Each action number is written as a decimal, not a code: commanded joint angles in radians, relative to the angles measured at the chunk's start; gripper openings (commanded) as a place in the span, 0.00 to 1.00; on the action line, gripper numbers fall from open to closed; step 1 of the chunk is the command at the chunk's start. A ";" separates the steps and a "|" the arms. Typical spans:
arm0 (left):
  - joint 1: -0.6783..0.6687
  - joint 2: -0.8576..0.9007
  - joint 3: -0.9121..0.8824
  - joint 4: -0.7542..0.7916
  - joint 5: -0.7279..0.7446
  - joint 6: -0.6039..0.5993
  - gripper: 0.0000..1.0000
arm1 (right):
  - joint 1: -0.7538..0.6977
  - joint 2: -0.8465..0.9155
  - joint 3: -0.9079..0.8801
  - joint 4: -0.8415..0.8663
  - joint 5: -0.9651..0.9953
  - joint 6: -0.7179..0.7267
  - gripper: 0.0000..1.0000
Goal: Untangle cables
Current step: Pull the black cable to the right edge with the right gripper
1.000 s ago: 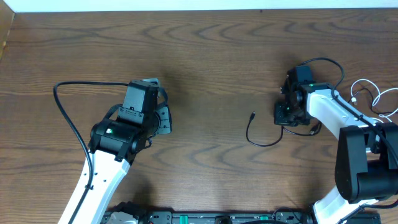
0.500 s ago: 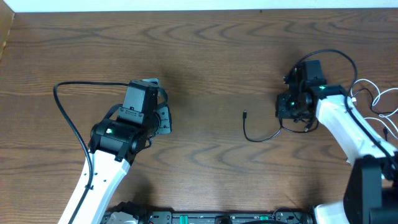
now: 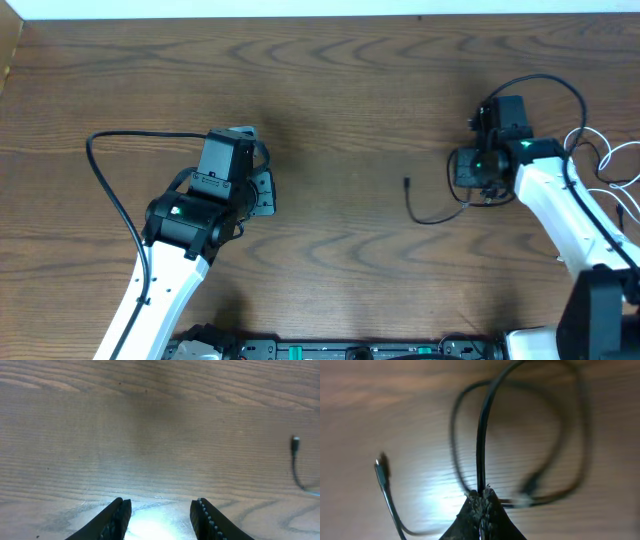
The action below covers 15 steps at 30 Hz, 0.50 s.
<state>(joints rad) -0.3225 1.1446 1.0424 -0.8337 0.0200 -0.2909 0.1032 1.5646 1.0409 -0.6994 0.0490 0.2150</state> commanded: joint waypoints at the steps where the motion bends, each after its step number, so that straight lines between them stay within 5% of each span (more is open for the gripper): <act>1: 0.003 -0.002 0.009 -0.004 -0.005 -0.002 0.44 | -0.075 -0.133 0.065 0.003 0.288 -0.012 0.01; 15: 0.003 -0.002 0.009 -0.003 -0.005 -0.002 0.44 | -0.447 -0.357 0.105 0.090 0.454 -0.063 0.03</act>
<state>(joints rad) -0.3225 1.1446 1.0424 -0.8337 0.0200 -0.2913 -0.2905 1.2041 1.1374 -0.6083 0.4713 0.1669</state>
